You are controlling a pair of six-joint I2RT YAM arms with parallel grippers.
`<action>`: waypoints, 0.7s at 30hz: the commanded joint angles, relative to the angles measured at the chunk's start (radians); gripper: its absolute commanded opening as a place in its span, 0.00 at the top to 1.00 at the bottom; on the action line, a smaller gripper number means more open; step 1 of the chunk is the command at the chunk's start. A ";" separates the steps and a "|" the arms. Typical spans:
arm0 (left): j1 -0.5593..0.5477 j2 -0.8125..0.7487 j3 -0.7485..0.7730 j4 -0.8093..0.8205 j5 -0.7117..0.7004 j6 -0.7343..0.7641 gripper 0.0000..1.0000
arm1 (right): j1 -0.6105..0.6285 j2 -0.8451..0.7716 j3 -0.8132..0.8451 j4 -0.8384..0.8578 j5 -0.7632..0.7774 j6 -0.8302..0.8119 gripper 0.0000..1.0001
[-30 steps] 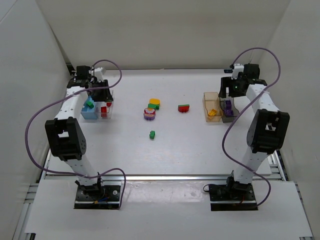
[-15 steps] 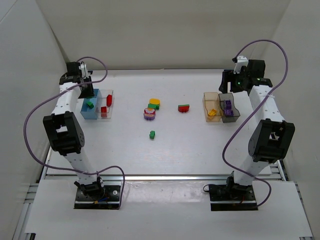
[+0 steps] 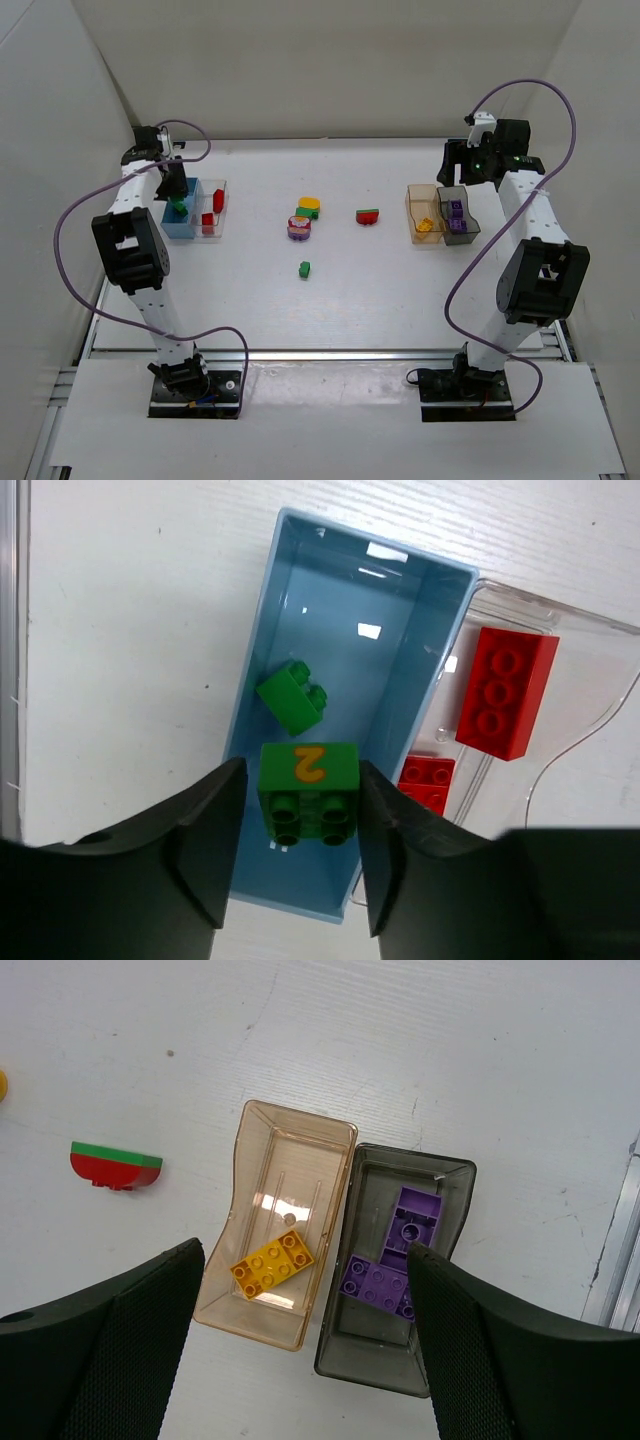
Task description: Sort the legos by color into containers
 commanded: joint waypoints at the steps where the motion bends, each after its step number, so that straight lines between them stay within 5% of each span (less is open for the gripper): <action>1: 0.003 -0.026 0.051 0.004 0.019 0.001 0.37 | 0.002 -0.010 0.009 -0.001 -0.019 -0.004 0.15; 4: 0.003 -0.046 0.037 0.007 0.063 0.001 0.19 | 0.002 -0.013 0.001 0.002 -0.022 -0.006 0.15; 7: 0.003 -0.072 0.017 0.013 0.093 0.001 0.16 | 0.002 -0.016 -0.004 0.005 -0.023 -0.006 0.15; 9: 0.003 -0.119 -0.003 0.020 0.119 -0.003 0.16 | 0.004 -0.021 -0.005 0.005 -0.022 -0.007 0.15; 13: -0.040 -0.262 -0.073 0.027 0.427 0.043 0.20 | 0.002 -0.033 -0.023 0.008 -0.023 -0.012 0.15; 18: -0.182 -0.322 -0.081 -0.214 0.766 0.215 0.25 | 0.004 -0.055 -0.047 0.008 -0.034 -0.017 0.15; 21: -0.325 -0.351 -0.141 -0.321 0.785 0.321 0.27 | 0.002 -0.069 -0.057 0.008 -0.045 -0.021 0.15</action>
